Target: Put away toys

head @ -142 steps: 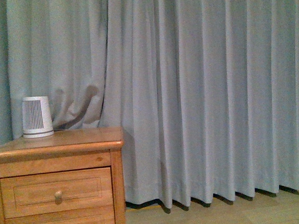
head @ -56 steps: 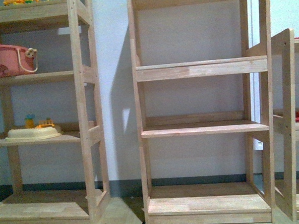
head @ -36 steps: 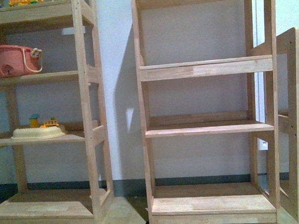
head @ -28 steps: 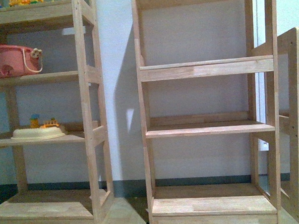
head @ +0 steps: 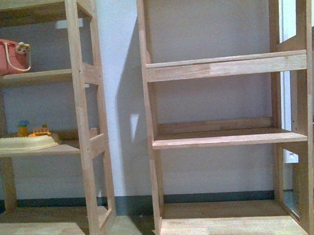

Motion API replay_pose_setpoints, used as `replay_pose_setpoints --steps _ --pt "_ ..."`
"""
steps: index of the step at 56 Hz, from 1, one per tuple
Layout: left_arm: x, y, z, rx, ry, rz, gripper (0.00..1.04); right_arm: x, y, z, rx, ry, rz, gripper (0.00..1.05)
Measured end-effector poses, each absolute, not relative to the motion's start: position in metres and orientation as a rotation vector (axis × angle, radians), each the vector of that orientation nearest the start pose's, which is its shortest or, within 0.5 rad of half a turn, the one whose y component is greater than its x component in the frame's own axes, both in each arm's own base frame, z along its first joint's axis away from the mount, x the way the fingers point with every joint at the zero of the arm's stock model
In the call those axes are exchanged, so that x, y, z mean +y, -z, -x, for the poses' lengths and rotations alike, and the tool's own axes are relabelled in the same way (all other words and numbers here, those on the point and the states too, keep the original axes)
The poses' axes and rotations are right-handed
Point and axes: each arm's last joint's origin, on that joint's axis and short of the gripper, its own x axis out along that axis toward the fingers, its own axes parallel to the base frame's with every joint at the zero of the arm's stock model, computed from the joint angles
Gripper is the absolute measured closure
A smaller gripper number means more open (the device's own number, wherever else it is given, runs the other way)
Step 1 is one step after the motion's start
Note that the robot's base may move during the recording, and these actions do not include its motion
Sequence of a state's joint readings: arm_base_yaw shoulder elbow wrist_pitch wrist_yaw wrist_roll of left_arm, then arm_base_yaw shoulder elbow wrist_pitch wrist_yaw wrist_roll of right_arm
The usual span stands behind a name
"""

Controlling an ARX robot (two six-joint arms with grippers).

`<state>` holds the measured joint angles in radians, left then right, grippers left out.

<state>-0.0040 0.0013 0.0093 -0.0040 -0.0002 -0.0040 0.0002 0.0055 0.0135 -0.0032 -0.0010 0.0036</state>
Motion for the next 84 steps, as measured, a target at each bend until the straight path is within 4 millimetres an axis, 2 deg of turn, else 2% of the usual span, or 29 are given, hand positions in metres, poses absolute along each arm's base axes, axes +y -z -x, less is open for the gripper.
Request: replay_pose_setpoints --steps 84 --pt "-0.0003 -0.1663 -0.0972 -0.005 0.003 0.004 0.06 0.0 -0.1674 -0.0972 -0.005 -0.001 -0.004 0.98"
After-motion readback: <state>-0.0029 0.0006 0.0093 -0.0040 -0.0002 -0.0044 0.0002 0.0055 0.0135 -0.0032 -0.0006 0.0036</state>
